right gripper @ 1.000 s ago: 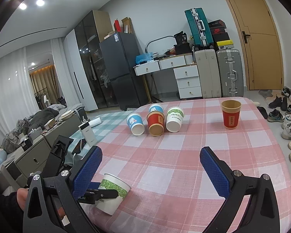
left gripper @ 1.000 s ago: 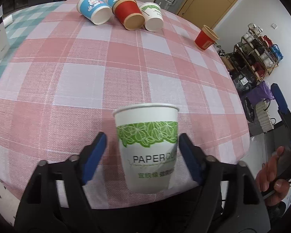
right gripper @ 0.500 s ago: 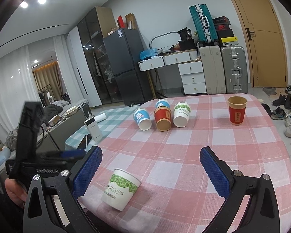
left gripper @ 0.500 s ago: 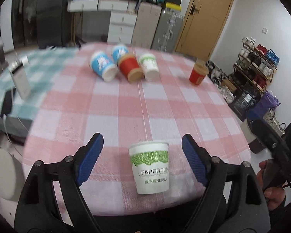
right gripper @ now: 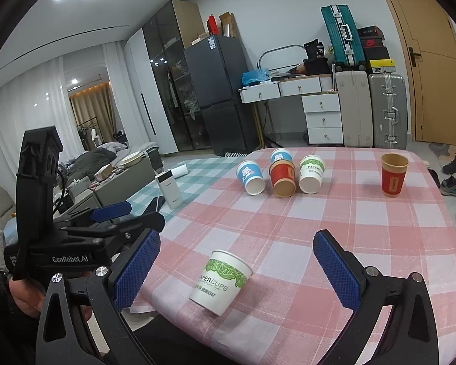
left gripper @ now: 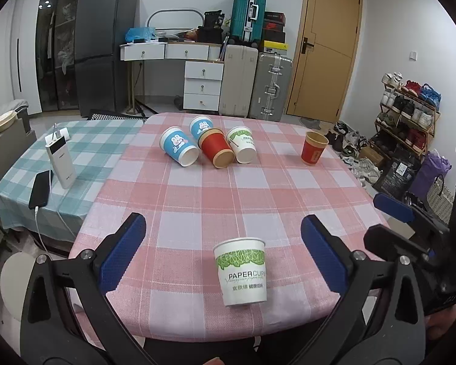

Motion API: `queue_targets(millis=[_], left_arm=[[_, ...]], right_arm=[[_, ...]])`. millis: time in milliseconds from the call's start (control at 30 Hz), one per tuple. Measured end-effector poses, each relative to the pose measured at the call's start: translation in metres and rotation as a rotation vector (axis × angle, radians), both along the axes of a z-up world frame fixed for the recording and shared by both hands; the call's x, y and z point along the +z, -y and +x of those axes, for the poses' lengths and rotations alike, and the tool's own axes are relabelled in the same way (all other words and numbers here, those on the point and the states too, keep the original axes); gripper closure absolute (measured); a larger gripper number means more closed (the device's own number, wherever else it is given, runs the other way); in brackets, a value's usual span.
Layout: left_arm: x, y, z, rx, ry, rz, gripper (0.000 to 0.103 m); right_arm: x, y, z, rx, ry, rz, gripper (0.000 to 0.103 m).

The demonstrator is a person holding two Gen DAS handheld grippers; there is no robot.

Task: Flip cup upright
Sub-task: 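Lower the white cup and set it down on its rim, opening the left gripper, then grasp the white cup with the right gripper and lift it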

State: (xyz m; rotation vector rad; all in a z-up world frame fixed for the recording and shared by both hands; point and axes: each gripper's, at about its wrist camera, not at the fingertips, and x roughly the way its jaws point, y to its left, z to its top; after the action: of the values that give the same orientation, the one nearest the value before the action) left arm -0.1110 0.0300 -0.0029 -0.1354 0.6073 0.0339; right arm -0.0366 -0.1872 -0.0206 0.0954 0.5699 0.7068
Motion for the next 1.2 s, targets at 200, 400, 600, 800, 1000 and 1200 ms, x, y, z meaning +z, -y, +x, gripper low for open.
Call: queue_targets(millis=[200, 400, 600, 800, 1000, 1200], left_arm=[[-0.008, -0.008, -0.008, 0.025, -0.005, -0.016, 0.001], [-0.014, -0.022, -0.015, 0.05, 0.004, -0.027, 0.001], [-0.023, -0.045, -0.029, 0.099, 0.019, -0.028, 0.001], [-0.042, -0.075, -0.038, 0.132, -0.006, -0.054, 0.001], [-0.066, -0.098, -0.038, 0.132, -0.043, -0.122, 0.001], [-0.08, -0.105, -0.03, 0.112, -0.064, -0.156, 0.001]], right_arm=[[0.0, -0.008, -0.004, -0.005, 0.005, -0.054, 0.0], [-0.009, -0.024, 0.0, 0.027, -0.045, -0.113, 0.0], [-0.047, -0.043, 0.039, 0.137, -0.365, -0.093, 0.0], [-0.096, -0.067, 0.09, 0.197, -0.71, -0.054, 0.0], [-0.123, -0.086, 0.131, 0.203, -0.87, -0.074, 0.0], [-0.143, -0.114, 0.146, 0.264, -0.971, -0.159, 0.002]])
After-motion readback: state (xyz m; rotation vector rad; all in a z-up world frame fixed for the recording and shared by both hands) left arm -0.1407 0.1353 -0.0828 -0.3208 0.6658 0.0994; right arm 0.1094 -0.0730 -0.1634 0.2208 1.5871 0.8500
